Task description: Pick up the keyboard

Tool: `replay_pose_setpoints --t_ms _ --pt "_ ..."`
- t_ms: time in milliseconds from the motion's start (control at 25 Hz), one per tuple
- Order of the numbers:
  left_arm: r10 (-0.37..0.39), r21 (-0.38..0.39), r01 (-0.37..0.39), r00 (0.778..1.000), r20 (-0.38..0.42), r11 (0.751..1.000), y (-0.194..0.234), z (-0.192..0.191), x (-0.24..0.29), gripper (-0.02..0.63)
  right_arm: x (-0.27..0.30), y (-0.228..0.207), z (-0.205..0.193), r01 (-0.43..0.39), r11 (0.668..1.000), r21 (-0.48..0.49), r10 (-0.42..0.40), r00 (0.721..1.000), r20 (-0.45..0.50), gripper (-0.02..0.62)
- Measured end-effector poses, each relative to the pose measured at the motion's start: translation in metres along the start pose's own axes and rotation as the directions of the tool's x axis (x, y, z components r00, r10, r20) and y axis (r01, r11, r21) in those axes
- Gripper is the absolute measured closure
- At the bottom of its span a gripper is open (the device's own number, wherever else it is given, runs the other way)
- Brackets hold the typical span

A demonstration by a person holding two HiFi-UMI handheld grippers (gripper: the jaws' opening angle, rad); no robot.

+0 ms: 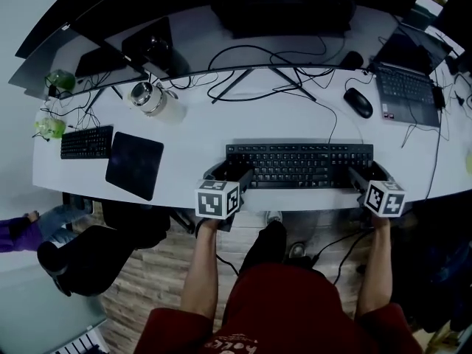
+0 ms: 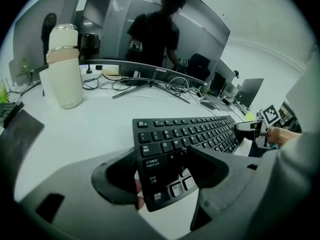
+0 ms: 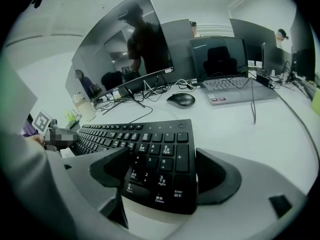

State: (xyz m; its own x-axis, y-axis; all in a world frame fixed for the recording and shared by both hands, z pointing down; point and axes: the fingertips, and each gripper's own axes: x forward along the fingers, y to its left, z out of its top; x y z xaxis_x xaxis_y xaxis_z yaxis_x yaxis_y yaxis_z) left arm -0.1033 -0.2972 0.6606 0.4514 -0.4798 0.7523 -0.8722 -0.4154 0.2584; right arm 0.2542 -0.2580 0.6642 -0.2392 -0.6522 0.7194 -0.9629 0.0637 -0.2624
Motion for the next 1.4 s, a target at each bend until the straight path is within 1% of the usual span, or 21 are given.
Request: replay_pose_setpoints --t_ms 400,600,720,880,1000,1200,1400 --pt "0.091 0.007 -0.092 0.991 0.097 0.996 0.009 0.004 -0.053 0.285 -0.015 0.035 0.02 -0.058 0.996 -0.065 0.062 0.996 0.066 0.21" --pt "0.127 0.002 -0.129 0.978 0.165 0.992 0.013 0.011 -0.084 0.285 -0.029 0.057 0.037 -0.075 0.991 -0.107 0.087 0.99 0.112 0.21" --pt "0.149 0.0 -0.153 0.964 0.222 0.988 0.014 0.021 -0.107 0.285 -0.041 0.072 0.053 -0.083 0.987 -0.135 0.104 0.983 0.152 0.21" --pt "0.167 0.005 -0.177 0.936 0.309 0.984 0.015 0.041 -0.137 0.285 -0.06 0.09 0.079 -0.087 0.981 -0.175 0.125 0.968 0.217 0.21" --pt "0.178 0.01 -0.197 0.907 0.381 0.98 0.014 0.061 -0.161 0.285 -0.076 0.104 0.105 -0.087 0.974 -0.21 0.145 0.949 0.28 0.21" --pt "0.193 0.028 -0.235 0.853 0.485 0.972 0.01 0.092 -0.202 0.285 -0.104 0.126 0.142 -0.088 0.964 -0.25 0.181 0.908 0.378 0.21" --pt "0.197 0.054 -0.276 0.797 0.571 0.96 0.004 0.125 -0.241 0.285 -0.131 0.144 0.174 -0.087 0.959 -0.271 0.211 0.858 0.469 0.21"
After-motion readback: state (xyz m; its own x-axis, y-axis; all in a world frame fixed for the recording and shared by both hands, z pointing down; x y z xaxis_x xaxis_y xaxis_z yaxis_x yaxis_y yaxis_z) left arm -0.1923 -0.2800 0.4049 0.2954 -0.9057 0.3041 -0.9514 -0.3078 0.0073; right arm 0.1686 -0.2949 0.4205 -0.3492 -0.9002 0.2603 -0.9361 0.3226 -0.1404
